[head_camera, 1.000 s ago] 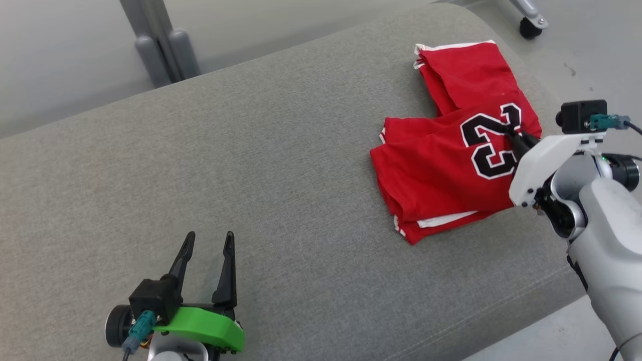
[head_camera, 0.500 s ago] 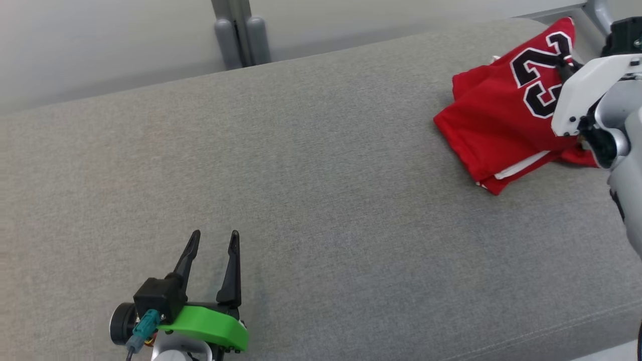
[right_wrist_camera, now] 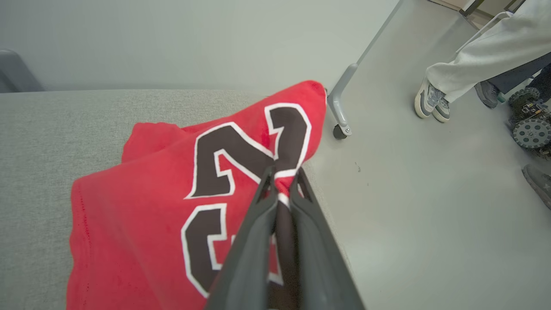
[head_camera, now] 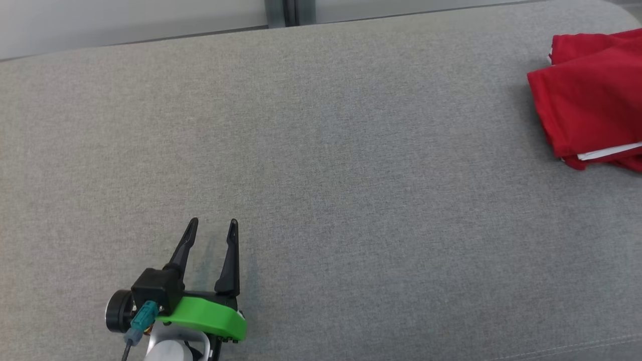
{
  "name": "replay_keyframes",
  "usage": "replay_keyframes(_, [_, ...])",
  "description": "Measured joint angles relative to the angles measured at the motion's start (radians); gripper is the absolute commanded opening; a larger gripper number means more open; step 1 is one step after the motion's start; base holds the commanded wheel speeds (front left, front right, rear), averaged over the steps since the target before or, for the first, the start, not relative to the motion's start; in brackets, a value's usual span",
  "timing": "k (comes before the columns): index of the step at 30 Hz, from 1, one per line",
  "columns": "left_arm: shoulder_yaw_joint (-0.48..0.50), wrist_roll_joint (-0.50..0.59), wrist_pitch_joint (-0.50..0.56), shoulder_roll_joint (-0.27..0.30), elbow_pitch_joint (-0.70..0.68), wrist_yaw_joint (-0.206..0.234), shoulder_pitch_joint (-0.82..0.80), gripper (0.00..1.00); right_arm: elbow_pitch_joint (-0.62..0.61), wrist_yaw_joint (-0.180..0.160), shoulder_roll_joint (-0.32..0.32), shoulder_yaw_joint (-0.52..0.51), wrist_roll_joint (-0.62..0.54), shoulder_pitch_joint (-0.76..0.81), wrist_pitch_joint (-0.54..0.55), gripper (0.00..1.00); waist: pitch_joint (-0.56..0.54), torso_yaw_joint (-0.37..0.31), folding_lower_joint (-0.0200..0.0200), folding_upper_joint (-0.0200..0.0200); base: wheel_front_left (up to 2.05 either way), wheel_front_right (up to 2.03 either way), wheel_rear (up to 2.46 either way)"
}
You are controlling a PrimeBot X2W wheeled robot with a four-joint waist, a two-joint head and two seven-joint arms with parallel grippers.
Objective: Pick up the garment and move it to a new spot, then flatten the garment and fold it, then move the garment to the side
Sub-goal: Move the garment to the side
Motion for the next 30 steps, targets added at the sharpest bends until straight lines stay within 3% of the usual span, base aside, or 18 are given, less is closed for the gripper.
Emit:
replay_keyframes(9, [0.0, 0.014, 0.0, 0.019, -0.01, -0.002, -0.015, 1.0, 0.102, 0.0, -0.056, -0.1, -0.099, -0.026, -0.063, 0.0, 0.066, 0.036, 0.0, 0.0, 0.0, 0.0, 0.0])
replay_keyframes(10, [0.0, 0.014, 0.0, 0.021, -0.011, -0.002, -0.015, 1.0, 0.107, 0.0, -0.065, -0.107, -0.114, -0.025, -0.072, 0.3, 0.073, 0.039, 0.0, 0.0, 0.0, 0.0, 0.0])
replay_keyframes(11, [0.0, 0.014, 0.0, 0.022, -0.012, -0.002, -0.016, 1.0, 0.112, 0.0, -0.073, -0.113, -0.13, -0.025, -0.082, 0.43, 0.08, 0.042, 0.0, 0.0, 0.0, 0.0, 0.0])
replay_keyframes(13, [0.001, 0.014, 0.0, 0.024, -0.014, -0.002, -0.019, 1.0, 0.119, 0.0, -0.083, -0.127, -0.156, -0.022, -0.097, 0.47, 0.09, 0.045, 0.0, 0.0, 0.0, 0.0, 0.0])
replay_keyframes(14, [0.001, 0.014, 0.0, 0.026, -0.014, -0.001, -0.019, 1.0, 0.122, 0.0, -0.086, -0.134, -0.169, -0.02, -0.107, 0.54, 0.095, 0.046, 0.0, 0.0, 0.0, 0.0, 0.0])
replay_keyframes(15, [0.001, 0.014, 0.0, 0.027, -0.014, -0.001, -0.019, 1.0, 0.124, 0.0, -0.088, -0.142, -0.184, -0.018, -0.118, 1.0, 0.1, 0.046, 0.0, 0.0, 0.0, 0.0, 0.0])
replay_keyframes(19, [-0.002, 0.014, 0.0, 0.029, -0.014, -0.001, -0.025, 1.0, 0.131, 0.0, -0.079, -0.185, -0.223, -0.009, -0.151, 1.0, 0.113, 0.042, 0.0, 0.0, 0.0, 0.0, 0.0])
replay_keyframes(30, [-0.004, 0.012, 0.0, 0.033, 0.003, 0.005, -0.041, 1.0, 0.137, 0.0, 0.026, -0.272, -0.28, -0.004, -0.193, 1.0, 0.09, 0.023, 0.0, 0.0, 0.0, 0.0, 0.0])
